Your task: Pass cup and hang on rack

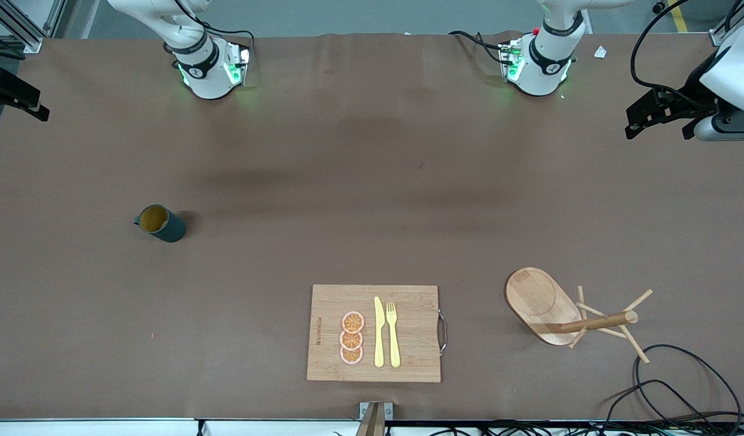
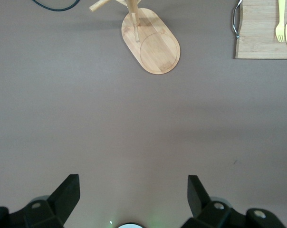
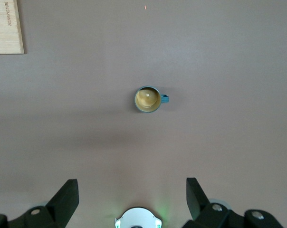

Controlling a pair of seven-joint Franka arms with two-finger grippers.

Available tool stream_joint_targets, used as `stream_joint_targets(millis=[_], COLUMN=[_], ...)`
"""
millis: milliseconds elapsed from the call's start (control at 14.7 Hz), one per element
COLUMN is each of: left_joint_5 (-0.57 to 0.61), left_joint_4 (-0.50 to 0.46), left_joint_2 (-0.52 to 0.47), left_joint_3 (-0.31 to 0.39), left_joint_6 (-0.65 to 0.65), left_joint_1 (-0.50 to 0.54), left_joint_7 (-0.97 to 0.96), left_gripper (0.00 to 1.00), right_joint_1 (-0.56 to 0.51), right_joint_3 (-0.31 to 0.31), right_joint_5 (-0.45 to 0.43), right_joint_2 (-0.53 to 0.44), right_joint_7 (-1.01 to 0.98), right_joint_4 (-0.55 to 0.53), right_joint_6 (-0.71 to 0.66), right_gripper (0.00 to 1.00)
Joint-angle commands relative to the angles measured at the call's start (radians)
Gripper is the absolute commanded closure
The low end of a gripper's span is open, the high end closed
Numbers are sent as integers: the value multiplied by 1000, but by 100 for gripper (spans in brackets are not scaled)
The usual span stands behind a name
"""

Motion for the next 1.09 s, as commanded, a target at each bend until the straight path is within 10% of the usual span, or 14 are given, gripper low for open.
stream_joint_targets(millis=[0,1019], left_joint_5=[-1,13], left_joint_4=[24,88], left_joint_2=[7,144], left_joint_3=[0,-94], left_joint_6=[-12,25], left_joint_1=[4,-16], left_joint_7=[10,-5], left_gripper=[0,0], right_joint_1=[-1,-1], right_joint_3=[0,0], right_joint_5=[2,-1], right_joint_2=[-10,-8], right_joint_7=[-11,1], right_joint_4=[-12,-3], right_joint_6=[-11,-11], right_gripper=[0,0])
